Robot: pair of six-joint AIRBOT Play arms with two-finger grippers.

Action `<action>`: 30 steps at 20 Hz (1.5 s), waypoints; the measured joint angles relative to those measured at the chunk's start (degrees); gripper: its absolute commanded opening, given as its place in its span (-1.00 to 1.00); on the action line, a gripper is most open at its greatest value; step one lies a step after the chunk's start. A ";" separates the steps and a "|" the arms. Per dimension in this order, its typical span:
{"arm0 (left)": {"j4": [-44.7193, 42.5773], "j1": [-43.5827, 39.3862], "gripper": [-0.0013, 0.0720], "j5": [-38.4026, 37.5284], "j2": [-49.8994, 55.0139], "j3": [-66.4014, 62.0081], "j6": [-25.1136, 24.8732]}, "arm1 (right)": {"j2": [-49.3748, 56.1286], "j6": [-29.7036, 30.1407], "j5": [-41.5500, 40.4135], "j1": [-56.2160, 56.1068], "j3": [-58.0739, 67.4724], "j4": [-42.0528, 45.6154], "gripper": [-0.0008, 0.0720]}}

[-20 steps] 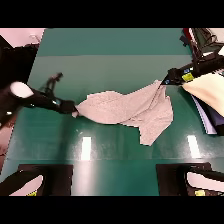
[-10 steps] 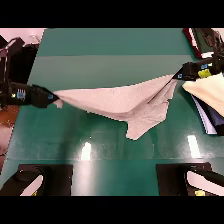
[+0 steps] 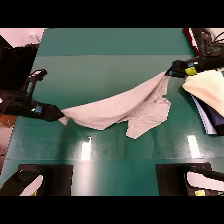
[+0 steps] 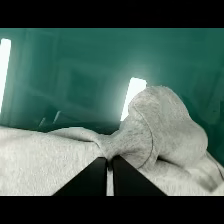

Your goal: Fold the shirts.

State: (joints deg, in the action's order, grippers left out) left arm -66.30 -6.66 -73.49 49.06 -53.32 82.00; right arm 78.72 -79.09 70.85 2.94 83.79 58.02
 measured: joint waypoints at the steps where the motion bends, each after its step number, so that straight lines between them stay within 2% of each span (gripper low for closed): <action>1: -0.74 0.00 -0.91 3.08 1.42 0.52 0.83 | 1.05 0.02 -1.66 -0.13 0.00 -0.02 0.14; 5: -2.08 0.00 -0.90 11.19 9.09 1.62 2.58 | 1.81 0.02 -2.75 1.60 0.00 0.09 0.14; 9: -3.32 1.40 -0.90 15.96 16.39 0.87 2.89 | -1.64 1.73 3.58 5.49 0.00 0.17 0.14; 10: -3.34 2.75 -0.62 16.81 18.03 0.02 3.06 | -2.71 2.05 5.62 6.43 0.00 0.15 0.14; 11: -3.17 4.39 0.00 17.03 19.39 -0.83 3.04 | -4.00 2.38 7.69 7.19 -0.15 0.04 0.14; 12: -2.91 6.56 0.15 17.29 20.59 -1.81 3.06 | -5.35 2.64 9.35 7.69 -0.74 0.07 0.14; 15: -0.74 13.09 0.15 16.17 22.56 -4.00 2.01 | -10.40 3.26 11.96 8.70 -5.33 0.07 0.14; 19: 2.08 18.95 0.15 6.86 23.43 -4.52 -7.04 | -18.34 3.61 11.34 9.14 -16.59 0.04 0.14; 20: 2.82 19.56 0.26 5.11 23.50 -4.13 -9.20 | -20.20 3.63 10.40 9.20 -19.61 0.04 0.14; 21: 3.76 20.00 0.50 3.91 23.56 -3.58 -11.19 | -21.81 3.65 9.81 9.25 -22.21 -0.13 0.14; 22: 4.98 20.35 0.54 3.34 23.63 -2.84 -13.18 | -23.26 3.65 9.14 9.25 -24.63 -0.66 0.13; 26: 9.79 19.82 0.54 3.96 23.69 0.33 -19.21 | -27.56 3.67 6.93 9.29 -32.65 -3.48 0.13; 30: 9.68 14.75 0.54 7.67 23.74 2.78 -21.94 | -30.23 3.63 5.66 9.29 -37.00 -5.11 0.06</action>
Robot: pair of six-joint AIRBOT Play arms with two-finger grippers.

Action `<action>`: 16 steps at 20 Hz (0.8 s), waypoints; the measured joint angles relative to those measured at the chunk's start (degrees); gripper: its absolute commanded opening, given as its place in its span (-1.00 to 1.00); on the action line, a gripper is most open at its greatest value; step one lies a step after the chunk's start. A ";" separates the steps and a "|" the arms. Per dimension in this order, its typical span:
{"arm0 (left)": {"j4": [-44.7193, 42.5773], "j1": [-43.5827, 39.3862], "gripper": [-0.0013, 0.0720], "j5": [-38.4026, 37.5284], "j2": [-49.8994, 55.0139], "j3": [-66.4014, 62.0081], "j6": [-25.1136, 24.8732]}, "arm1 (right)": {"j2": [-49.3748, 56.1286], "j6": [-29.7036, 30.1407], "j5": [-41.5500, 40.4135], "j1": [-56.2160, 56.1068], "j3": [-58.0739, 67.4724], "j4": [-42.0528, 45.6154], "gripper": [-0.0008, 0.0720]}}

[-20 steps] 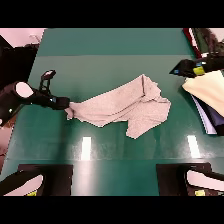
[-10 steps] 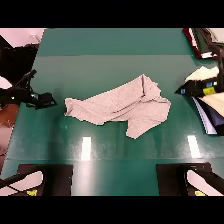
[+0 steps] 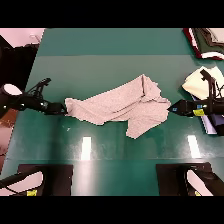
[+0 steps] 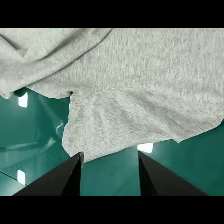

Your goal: Fold the shirts.

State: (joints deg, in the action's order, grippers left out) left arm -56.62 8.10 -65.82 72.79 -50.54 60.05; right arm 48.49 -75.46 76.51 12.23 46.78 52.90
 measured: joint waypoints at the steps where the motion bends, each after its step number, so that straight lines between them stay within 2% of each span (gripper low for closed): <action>1: -1.01 -1.64 0.54 1.22 0.02 0.35 0.00 | -0.52 -0.02 -0.07 0.00 -0.48 -0.31 0.06; 5: -7.15 -5.42 0.52 5.46 0.04 0.94 4.52 | -2.64 -0.09 -0.52 0.00 -1.44 -0.70 0.06; 7: -9.18 -6.23 0.01 6.60 0.04 1.07 6.05 | -3.56 -0.13 -0.98 0.00 -1.64 -0.72 0.06; 10: -10.29 -6.67 -0.05 8.52 0.04 1.16 7.39 | -4.09 -0.26 -1.44 0.00 -1.75 -0.79 0.06; 11: -10.01 -6.80 -0.89 9.18 0.04 1.16 7.69 | -3.87 -0.31 -1.44 0.00 -1.77 -0.83 0.06; 16: -9.35 -6.93 -0.91 9.22 0.04 0.87 8.39 | 1.07 -0.52 0.26 0.02 -1.79 -0.26 0.06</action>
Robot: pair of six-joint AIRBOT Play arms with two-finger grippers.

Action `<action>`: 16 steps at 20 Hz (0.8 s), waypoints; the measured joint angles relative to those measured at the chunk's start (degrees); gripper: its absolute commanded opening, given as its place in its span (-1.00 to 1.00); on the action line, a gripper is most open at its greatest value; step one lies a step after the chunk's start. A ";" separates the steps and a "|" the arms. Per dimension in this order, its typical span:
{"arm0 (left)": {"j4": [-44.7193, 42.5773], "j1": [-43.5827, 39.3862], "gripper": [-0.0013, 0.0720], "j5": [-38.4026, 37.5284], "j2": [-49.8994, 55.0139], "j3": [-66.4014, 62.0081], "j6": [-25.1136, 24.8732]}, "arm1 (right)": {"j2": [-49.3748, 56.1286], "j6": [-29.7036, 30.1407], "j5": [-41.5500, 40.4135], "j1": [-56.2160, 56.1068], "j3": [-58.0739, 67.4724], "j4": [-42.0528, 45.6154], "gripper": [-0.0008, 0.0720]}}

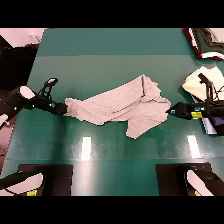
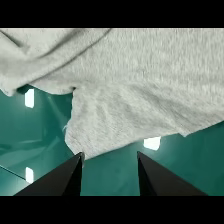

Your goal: Fold the shirts.

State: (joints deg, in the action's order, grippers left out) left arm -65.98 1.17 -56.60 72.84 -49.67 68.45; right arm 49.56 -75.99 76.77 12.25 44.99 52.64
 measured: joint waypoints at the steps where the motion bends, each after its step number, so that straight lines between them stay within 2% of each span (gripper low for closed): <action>1: -0.02 0.00 -0.91 -0.81 -0.13 -0.48 0.02 | 1.40 -0.02 0.63 0.11 -0.02 0.55 0.06; 10: 1.16 -0.04 -0.90 -9.18 -3.30 -6.36 0.26 | 15.67 -0.15 2.16 11.82 -1.20 1.81 0.06; 16: 4.17 -0.07 -0.90 -10.12 -3.74 -6.88 0.44 | 23.04 0.90 -4.28 11.89 -4.20 -1.18 0.06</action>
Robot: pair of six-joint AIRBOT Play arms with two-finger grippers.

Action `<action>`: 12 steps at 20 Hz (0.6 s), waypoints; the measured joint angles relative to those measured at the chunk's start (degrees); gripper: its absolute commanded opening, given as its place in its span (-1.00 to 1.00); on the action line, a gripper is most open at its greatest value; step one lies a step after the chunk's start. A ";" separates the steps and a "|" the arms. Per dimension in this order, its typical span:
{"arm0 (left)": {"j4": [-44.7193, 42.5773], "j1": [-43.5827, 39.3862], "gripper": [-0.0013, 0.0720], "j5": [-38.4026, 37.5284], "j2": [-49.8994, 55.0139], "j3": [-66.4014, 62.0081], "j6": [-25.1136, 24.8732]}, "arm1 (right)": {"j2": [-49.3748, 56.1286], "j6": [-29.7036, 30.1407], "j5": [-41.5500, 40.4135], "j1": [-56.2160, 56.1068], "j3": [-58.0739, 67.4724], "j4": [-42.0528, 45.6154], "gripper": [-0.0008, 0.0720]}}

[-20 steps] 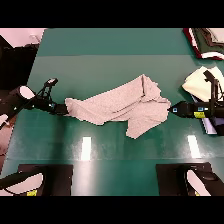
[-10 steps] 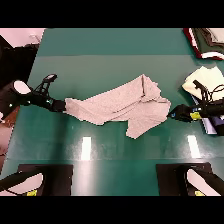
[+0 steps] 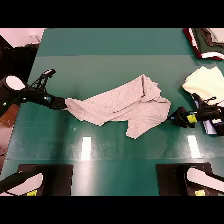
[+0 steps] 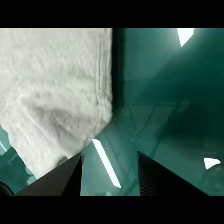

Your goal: Fold the shirts.

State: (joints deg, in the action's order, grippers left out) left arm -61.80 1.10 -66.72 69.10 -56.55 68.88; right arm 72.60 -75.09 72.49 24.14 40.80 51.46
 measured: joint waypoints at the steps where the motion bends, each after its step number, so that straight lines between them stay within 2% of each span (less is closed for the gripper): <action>1: 0.26 0.00 -0.90 0.00 0.00 -0.02 0.02 | 0.55 0.24 -1.75 -0.57 -0.20 -0.63 0.06; 3: 0.52 0.00 -0.90 -0.15 0.00 -0.04 0.11 | 1.18 0.35 -4.24 -1.90 -0.39 -2.49 0.00; 5: 0.85 0.00 -0.90 -0.17 -0.02 -0.04 0.22 | 1.55 0.50 -7.13 -3.23 -0.52 -3.50 -0.39; 6: 0.92 0.00 -0.90 -0.17 0.00 -0.04 0.37 | 1.66 0.61 -8.31 -3.89 -0.55 -3.61 -0.77; 7: 1.11 0.02 -0.90 -0.22 -0.02 -0.04 0.83 | 1.77 0.87 -9.42 -4.63 -0.63 -3.48 -0.94; 12: 6.05 0.81 -0.90 -6.10 -0.15 -1.64 3.30 | 0.00 2.91 -8.46 -7.08 1.75 -4.00 -0.94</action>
State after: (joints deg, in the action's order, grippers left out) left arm -55.75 1.91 -72.82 68.95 -58.19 72.18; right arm 72.60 -72.18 64.03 17.06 42.54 47.46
